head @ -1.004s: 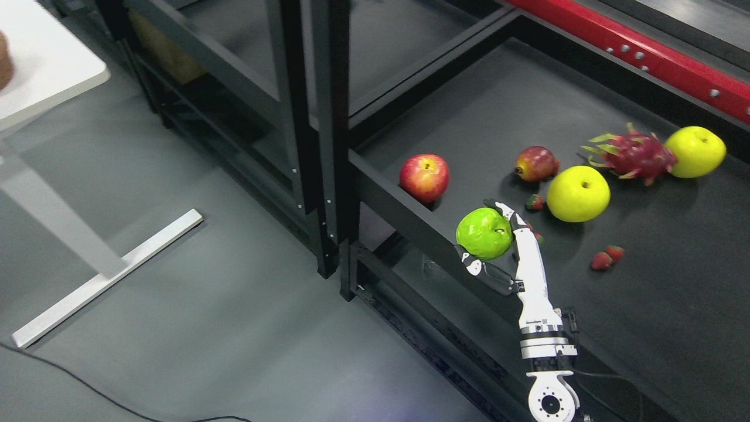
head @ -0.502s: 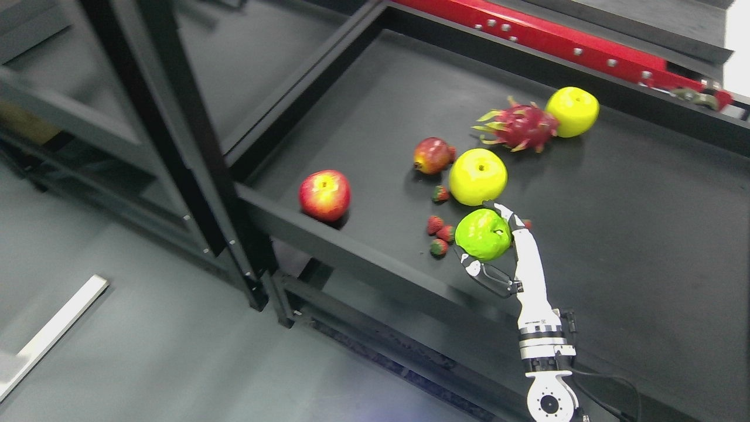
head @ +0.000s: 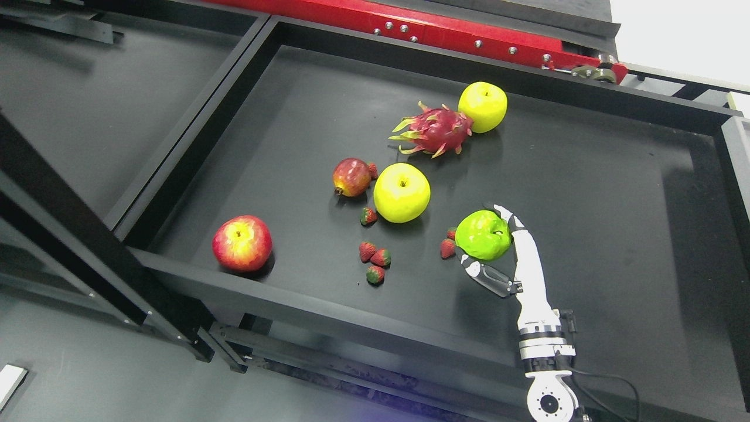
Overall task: Place green apple on left shelf middle layer
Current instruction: 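Lower the green apple onto the shelf tray near the strawberries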
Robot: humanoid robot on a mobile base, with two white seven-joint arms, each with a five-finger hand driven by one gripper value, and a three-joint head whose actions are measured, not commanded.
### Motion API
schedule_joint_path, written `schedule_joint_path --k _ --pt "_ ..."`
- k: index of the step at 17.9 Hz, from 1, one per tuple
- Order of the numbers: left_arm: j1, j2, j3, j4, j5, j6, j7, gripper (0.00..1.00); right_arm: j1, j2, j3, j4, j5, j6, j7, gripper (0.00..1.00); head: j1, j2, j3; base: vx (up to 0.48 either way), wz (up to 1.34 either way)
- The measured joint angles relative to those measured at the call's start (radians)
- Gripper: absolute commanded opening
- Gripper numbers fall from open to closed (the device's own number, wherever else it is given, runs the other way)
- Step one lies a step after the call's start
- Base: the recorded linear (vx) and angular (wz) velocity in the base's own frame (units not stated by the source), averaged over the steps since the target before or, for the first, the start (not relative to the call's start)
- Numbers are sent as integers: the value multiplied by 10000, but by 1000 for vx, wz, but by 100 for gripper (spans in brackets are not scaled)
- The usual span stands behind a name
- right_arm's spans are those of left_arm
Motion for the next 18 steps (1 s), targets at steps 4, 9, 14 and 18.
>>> schedule_joint_path --k 4,9,14,18 --pt "0 0 2 0 0 0 0 100 -124 0 -13 77 15 615 73 0 0 0 0 83 -107" --pt "0 0 3 0 0 -1 0 100 -835 0 -42 698 89 1688 144 0 0 -3 0 56 -59" --pt "1 0 2 0 0 -1 0 100 -1506 0 -204 1612 147 2031 182 18 0 -2 0 15 -16" --pt "1 0 0 1 0 -1 0 100 -1794 0 -382 2257 157 2143 120 100 0 -3 0 0 0"
